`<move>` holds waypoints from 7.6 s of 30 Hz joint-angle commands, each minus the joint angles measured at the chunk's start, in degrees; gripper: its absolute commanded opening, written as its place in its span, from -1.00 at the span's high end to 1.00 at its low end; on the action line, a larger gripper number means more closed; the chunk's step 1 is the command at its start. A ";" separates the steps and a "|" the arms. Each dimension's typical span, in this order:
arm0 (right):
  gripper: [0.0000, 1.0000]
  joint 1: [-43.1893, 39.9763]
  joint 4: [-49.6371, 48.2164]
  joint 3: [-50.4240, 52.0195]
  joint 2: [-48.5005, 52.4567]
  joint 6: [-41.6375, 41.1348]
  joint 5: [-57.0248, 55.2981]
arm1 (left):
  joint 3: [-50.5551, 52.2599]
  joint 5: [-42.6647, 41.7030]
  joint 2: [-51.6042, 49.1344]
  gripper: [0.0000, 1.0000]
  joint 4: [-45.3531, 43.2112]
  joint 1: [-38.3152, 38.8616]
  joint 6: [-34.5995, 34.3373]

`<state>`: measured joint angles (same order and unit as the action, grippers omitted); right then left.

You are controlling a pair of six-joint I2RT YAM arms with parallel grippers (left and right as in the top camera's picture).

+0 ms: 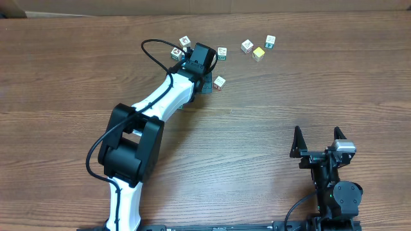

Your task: Form a horizontal line

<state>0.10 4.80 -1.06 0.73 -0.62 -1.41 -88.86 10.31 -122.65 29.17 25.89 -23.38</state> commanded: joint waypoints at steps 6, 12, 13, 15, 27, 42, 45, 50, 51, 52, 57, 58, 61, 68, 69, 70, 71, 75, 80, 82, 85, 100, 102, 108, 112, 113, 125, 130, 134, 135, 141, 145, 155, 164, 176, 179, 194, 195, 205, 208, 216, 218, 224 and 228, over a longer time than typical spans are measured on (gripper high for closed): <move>-1.00 0.26 -0.11 0.61 -0.57 0.26 0.24 | -0.11 0.63 5.20 0.55 4.59 0.42 -4.66; -1.00 0.26 -0.11 0.61 -0.57 0.26 0.24 | -0.11 0.57 5.20 0.56 10.38 0.44 -11.19; -1.00 0.26 -0.11 0.61 -0.57 0.26 0.24 | -0.11 0.59 5.20 0.60 11.98 0.44 -12.76; -1.00 0.26 -0.11 0.61 -0.57 0.26 0.24 | -0.11 0.61 5.20 0.63 14.01 0.59 -14.71; -1.00 0.26 -0.11 0.61 -0.57 0.26 0.24 | -0.11 4.24 5.11 0.65 14.36 2.49 -15.45; -1.00 0.26 -0.11 0.61 -0.57 0.26 0.24 | 1.07 4.94 4.90 0.60 13.94 3.04 -15.21; -1.00 0.26 -0.11 0.61 -0.57 0.26 0.24 | 1.53 5.14 4.90 0.59 13.22 3.04 -15.19; -1.00 0.26 -0.11 0.61 -0.57 0.26 0.24 | 1.64 5.11 4.90 0.57 13.18 3.04 -15.21; -1.00 0.26 -0.11 0.61 -0.57 0.26 0.24 | 1.73 5.11 4.90 0.57 13.18 3.04 -15.21; -1.00 0.26 -0.11 0.61 -0.57 0.26 0.24 | 1.75 5.11 4.90 0.57 13.25 3.04 -15.21; -1.00 0.26 -0.11 0.61 -0.57 0.26 0.24 | 2.05 5.11 4.90 0.57 13.25 3.04 -15.19; -1.00 0.26 -0.11 0.61 -0.57 0.26 0.24 | 2.10 5.11 4.90 0.56 13.22 3.04 -15.19; -1.00 0.26 -0.11 0.61 -0.57 0.26 0.24 | 2.12 5.11 4.90 0.51 13.25 3.04 -15.21; -1.00 0.26 -0.11 0.61 -0.57 0.26 0.24 | 2.12 5.11 4.90 0.20 13.25 3.04 -15.19; -1.00 0.26 -0.11 0.61 -0.57 0.26 0.24 | 2.12 5.11 4.90 0.19 13.25 3.04 -15.19; -1.00 0.26 -0.11 0.61 -0.57 0.26 0.24 | 2.12 5.11 4.90 0.18 13.27 3.04 -15.19; -1.00 0.26 -0.11 0.61 -0.57 0.26 0.24 | 2.12 5.11 4.90 0.17 13.27 3.04 -15.17; -1.00 0.26 -0.11 0.61 -0.57 0.26 0.24 | 2.12 5.14 4.92 0.17 12.87 3.04 -14.97; -1.00 0.26 -0.11 0.61 -0.57 0.26 0.24 | 1.90 5.35 4.94 0.15 10.82 2.91 -11.04; -1.00 0.26 -0.11 0.61 -0.57 0.26 0.24 | 1.16 5.57 4.96 0.15 10.82 2.91 -10.86; -1.00 0.26 -0.11 0.61 -0.57 0.26 0.24 | -0.63 5.55 4.96 0.15 10.86 2.91 -10.84; -1.00 0.26 -0.11 0.61 -0.57 0.26 0.24 | -2.38 -2.16 5.01 0.91 10.54 3.10 -10.91; -1.00 0.26 -0.11 0.61 -0.57 0.26 0.24 | -2.38 -4.92 4.96 0.91 10.25 3.13 -10.91; -1.00 0.26 -0.11 0.61 -0.57 0.26 0.24 | -1.84 -5.46 4.90 0.92 10.23 3.13 -10.93; -1.00 0.26 -0.11 0.61 -0.57 0.26 0.24 | -0.15 -5.46 4.90 0.91 9.31 3.19 -11.61; -1.00 0.26 -0.11 0.61 -0.57 0.26 0.24 | 0.33 -5.44 4.90 0.91 8.85 3.30 -11.58; -1.00 0.26 -0.11 0.61 -0.57 0.26 0.24 | 2.27 -5.27 4.81 0.92 7.17 3.52 -11.54; -1.00 0.26 -0.11 0.61 -0.57 0.26 0.24 | 2.58 -5.20 4.76 0.91 7.69 3.93 -11.52; -1.00 0.26 -0.11 0.61 -0.57 0.26 0.24 | 2.58 -2.64 4.07 0.92 7.89 4.13 -11.52; -1.00 0.26 -0.11 0.61 -0.57 0.26 0.24 | 2.58 -2.12 3.67 0.91 7.89 4.15 -11.52; -1.00 0.26 -0.11 0.61 -0.57 0.26 0.24 | 2.58 -1.01 0.98 0.91 6.43 4.13 -11.30; -1.00 0.26 -0.11 0.61 -0.57 0.26 0.24 | 2.58 0.87 0.81 0.91 6.03 4.09 -11.30; -1.00 0.26 -0.11 0.61 -0.57 0.26 0.24 | 2.58 0.87 0.81 0.91 6.10 4.07 -9.77; -1.00 0.26 -0.11 0.61 -0.57 0.26 0.24 | 2.56 1.38 0.81 0.92 6.19 4.04 -9.35; -1.00 0.26 -0.11 0.61 -0.57 0.26 0.24 | 2.51 2.23 0.81 0.92 7.02 4.04 -5.99; -1.00 0.26 -0.11 0.61 -0.57 0.26 0.24 | 2.47 2.23 0.83 0.92 7.04 4.04 -5.81; -1.00 0.26 -0.11 0.61 -0.57 0.26 0.24 | 0.20 2.34 0.83 0.91 10.25 4.04 -4.81; -1.00 0.26 -0.11 0.61 -0.57 0.26 0.24 | 0.20 2.32 0.83 0.92 10.25 4.04 -4.39; -1.00 0.26 -0.11 0.61 -0.57 0.26 0.24 | 0.15 2.29 0.83 0.92 9.53 4.04 -4.28; -1.00 0.26 -0.11 0.61 -0.57 0.26 0.24 | -0.61 2.05 0.83 0.91 9.62 4.04 -4.28; -1.00 0.26 -0.11 0.61 -0.57 0.26 0.24 | -8.68 1.51 0.85 0.92 17.40 4.17 -4.26; -1.00 0.26 -0.11 0.61 -0.57 0.26 0.24 | -10.69 2.82 0.87 0.92 20.06 4.11 -4.37; -1.00 0.26 -0.11 0.61 -0.57 0.26 0.24 | -13.25 9.57 1.77 0.91 27.98 1.31 -10.60; -1.00 0.26 -0.11 0.61 -0.57 0.26 0.24 | -13.25 8.17 2.45 0.92 29.22 -1.86 -12.74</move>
<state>0.10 4.80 -1.06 0.73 -0.62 -1.41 -100.66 16.86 -121.05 58.22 26.74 -32.73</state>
